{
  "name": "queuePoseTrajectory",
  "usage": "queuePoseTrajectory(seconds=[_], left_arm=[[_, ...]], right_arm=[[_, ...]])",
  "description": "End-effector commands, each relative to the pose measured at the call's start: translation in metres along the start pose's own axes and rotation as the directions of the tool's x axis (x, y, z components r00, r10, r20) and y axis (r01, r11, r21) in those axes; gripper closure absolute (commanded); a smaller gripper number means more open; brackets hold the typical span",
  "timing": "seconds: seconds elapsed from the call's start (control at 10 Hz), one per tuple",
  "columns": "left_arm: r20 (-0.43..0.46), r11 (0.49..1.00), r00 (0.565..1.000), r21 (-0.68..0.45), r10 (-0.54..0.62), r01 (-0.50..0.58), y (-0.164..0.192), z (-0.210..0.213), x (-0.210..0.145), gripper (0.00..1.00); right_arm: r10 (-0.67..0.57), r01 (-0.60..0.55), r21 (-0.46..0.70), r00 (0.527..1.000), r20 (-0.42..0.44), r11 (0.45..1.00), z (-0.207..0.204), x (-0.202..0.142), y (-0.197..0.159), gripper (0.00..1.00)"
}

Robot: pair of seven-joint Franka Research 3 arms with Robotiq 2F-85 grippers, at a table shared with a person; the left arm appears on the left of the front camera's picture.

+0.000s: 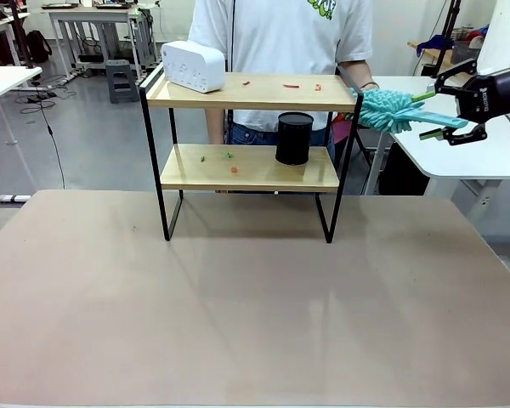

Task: Clean the shelf.
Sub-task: Pick up the Duster from the human.

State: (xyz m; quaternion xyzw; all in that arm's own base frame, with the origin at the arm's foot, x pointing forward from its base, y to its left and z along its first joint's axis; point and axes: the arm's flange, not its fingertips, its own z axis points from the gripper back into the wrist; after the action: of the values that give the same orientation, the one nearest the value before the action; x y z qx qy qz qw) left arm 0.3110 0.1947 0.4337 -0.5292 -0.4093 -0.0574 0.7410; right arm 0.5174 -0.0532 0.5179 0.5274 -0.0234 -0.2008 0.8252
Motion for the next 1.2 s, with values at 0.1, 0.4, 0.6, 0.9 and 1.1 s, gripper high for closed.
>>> queuePoseTrajectory(seconds=[0.1,0.4,0.6,0.9,1.1], left_arm=[[0.022,1.0,0.999,-0.015,-0.023,0.024,-0.001,-0.001,0.001,0.0],[0.022,1.0,0.999,-0.015,-0.023,0.024,-0.001,-0.001,0.001,0.0],[0.022,1.0,0.999,-0.015,-0.023,0.024,-0.001,-0.001,0.001,0.0],[0.022,1.0,0.999,-0.015,-0.023,0.024,-0.001,-0.001,0.001,0.0],[0.022,1.0,0.999,-0.015,-0.023,0.024,-0.001,-0.001,0.001,0.0]], right_arm=[[0.022,-0.022,0.032,1.0,0.002,0.999,0.0,0.002,-0.005,1.0],[0.026,-0.026,0.026,1.0,0.007,0.999,0.0,0.003,-0.005,1.0],[0.025,-0.025,0.023,1.0,0.007,0.999,0.002,0.003,-0.007,1.0],[0.058,-0.058,-0.008,0.998,0.005,0.998,0.009,-0.001,-0.012,1.0],[0.18,-0.18,-0.052,0.984,-0.001,0.982,0.042,-0.031,-0.001,1.0]])
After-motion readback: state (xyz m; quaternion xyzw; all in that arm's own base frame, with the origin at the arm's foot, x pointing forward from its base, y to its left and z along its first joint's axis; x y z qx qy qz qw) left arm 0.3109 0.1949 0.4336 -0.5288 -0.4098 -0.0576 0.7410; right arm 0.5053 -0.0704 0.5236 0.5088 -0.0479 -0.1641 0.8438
